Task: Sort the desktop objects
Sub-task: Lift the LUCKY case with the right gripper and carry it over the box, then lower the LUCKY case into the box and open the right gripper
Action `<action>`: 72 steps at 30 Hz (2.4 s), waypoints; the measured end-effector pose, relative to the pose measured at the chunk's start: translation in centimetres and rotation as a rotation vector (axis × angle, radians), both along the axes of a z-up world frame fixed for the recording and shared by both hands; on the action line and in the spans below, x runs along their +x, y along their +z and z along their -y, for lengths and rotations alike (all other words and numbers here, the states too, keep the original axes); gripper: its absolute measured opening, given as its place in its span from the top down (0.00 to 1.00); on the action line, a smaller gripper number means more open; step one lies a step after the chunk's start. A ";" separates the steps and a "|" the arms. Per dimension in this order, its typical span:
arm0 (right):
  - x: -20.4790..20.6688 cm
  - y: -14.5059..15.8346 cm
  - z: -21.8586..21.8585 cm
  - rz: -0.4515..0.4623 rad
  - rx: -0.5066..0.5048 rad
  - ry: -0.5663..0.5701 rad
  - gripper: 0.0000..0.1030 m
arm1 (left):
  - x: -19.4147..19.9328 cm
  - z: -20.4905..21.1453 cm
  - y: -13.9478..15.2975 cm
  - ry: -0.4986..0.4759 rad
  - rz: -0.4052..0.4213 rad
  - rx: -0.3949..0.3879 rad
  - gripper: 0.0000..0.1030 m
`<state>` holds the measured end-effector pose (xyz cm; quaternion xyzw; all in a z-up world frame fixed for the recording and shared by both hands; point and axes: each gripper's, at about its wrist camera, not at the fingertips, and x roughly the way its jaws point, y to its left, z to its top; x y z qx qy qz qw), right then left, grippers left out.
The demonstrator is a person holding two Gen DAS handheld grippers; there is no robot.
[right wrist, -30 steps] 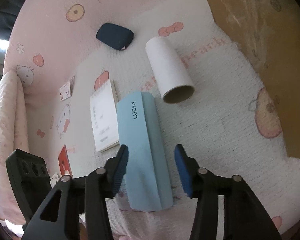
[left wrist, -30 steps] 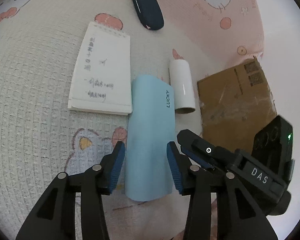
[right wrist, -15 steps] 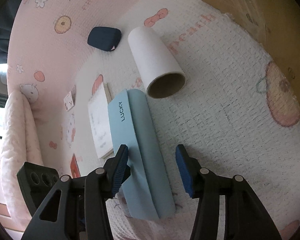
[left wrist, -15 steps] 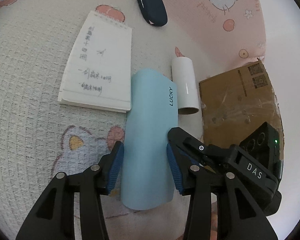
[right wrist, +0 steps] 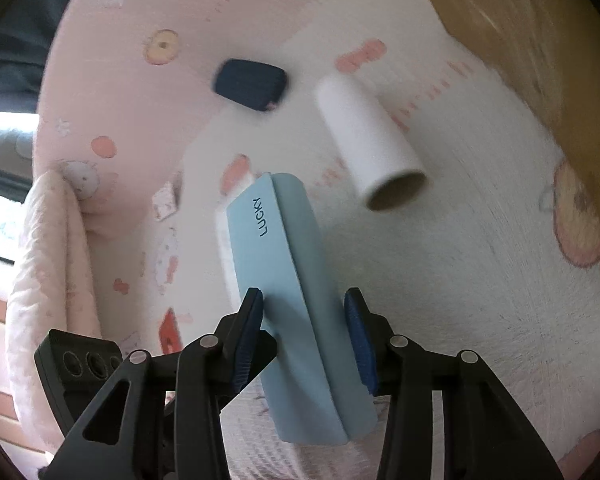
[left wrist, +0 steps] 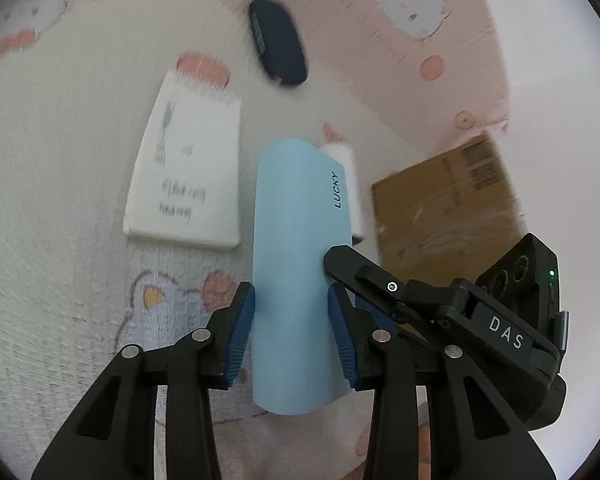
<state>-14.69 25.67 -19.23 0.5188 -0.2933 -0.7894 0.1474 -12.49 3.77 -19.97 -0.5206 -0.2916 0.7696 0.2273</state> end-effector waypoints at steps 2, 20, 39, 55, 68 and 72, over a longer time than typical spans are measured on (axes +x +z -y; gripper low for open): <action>-0.1 1.4 0.5 -0.033 0.010 0.017 0.62 | 0.1 0.7 1.7 0.016 -0.037 0.021 0.60; 3.0 14.0 2.7 -0.328 0.058 0.103 0.62 | 3.2 2.9 13.9 0.049 -0.335 0.092 0.62; 3.9 15.4 -6.7 -0.349 0.043 0.019 0.62 | 2.6 -6.4 16.3 -0.088 -0.358 0.052 0.63; 2.9 17.4 -18.4 -0.335 0.101 -0.074 0.62 | 1.6 -19.0 16.3 -0.206 -0.349 0.057 0.64; 0.5 14.7 -24.1 -0.232 0.083 -0.100 0.62 | 0.7 -25.4 14.0 -0.241 -0.253 -0.018 0.65; 0.1 13.8 -24.6 -0.182 0.071 -0.086 0.62 | 0.8 -26.8 14.2 -0.259 -0.256 -0.134 0.65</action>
